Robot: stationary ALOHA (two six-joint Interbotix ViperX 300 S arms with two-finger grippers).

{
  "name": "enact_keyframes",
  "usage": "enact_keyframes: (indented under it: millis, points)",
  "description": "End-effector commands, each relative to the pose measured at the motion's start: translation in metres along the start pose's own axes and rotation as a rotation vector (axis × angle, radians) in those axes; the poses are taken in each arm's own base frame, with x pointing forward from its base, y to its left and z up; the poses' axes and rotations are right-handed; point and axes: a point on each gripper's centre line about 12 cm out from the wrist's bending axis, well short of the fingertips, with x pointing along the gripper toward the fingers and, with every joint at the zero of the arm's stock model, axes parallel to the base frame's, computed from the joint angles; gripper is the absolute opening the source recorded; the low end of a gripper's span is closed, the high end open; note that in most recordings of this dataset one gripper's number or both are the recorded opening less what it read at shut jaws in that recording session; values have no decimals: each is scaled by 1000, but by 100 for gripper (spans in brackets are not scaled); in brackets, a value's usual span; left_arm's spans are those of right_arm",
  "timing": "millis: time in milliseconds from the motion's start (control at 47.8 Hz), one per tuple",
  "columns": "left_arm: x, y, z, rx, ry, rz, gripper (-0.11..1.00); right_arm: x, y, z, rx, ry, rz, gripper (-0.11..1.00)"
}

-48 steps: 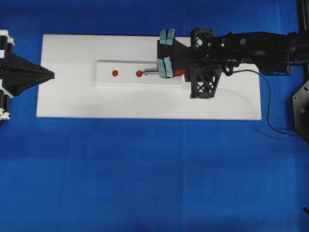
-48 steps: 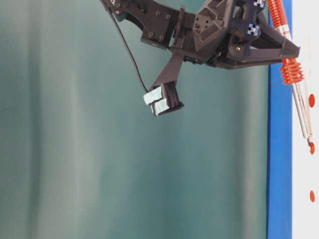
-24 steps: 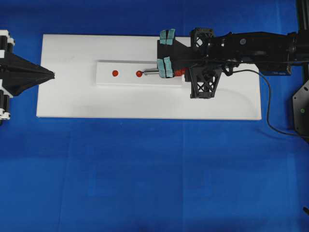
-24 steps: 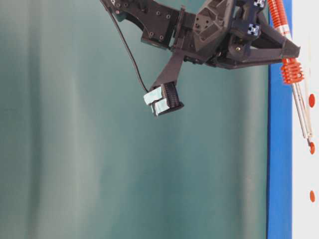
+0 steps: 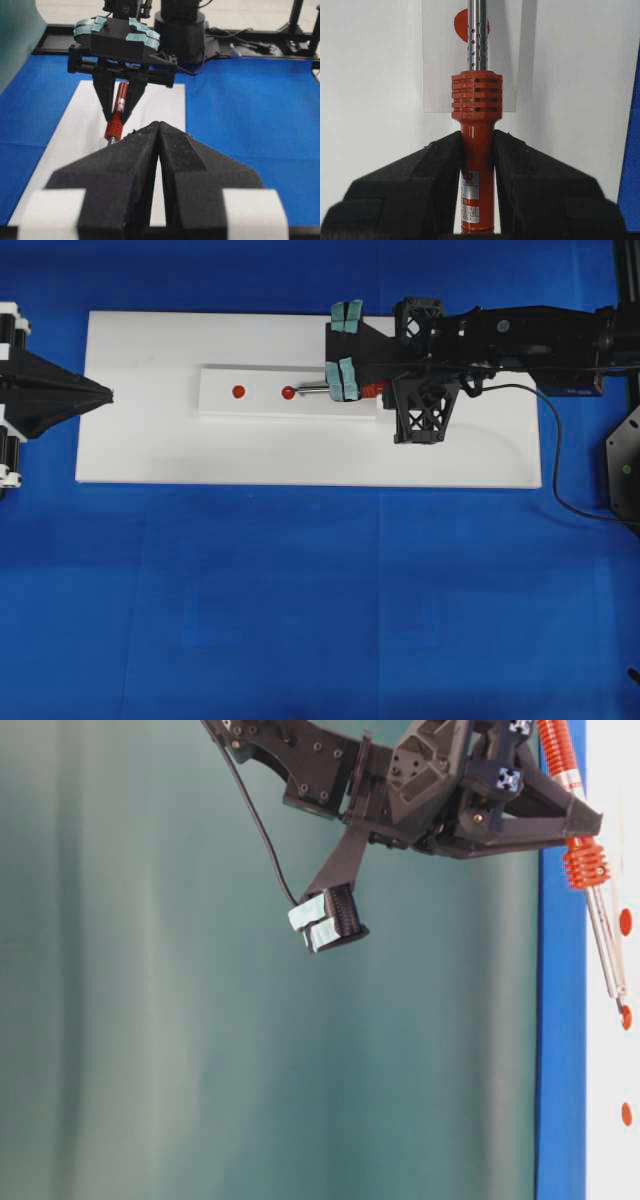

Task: Touch the tip of the soldering iron to the mark.
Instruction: 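Hold the iron tip on the middle red dot, then lift the iron and move it right above the rightmost dot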

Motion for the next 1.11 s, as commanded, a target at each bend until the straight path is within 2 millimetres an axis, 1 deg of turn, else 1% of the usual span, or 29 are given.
enact_keyframes:
  millis: [0, 502, 628, 753, 942, 1088]
  points:
    - [2, 1, 4, 3, -15, 3, 0, -6, -1, 4, 4, -23, 0, 6]
    - [1, 1, 4, 3, -18, 3, 0, -5, 0, 3, 4, -20, 0, 6]
    - [1, 1, 5, 2, -20, 3, 0, -10, -1, 6, 5, -29, -1, 6]
    - [1, 1, 5, 2, -21, 3, 0, -26, -3, 11, 7, -61, -6, 6]
    - [1, 1, 5, 3, -21, 3, 0, -63, -6, 22, 9, -117, -16, 6]
    - [1, 1, 5, 3, -21, 3, 0, -87, -9, 26, 11, -141, -28, 6]
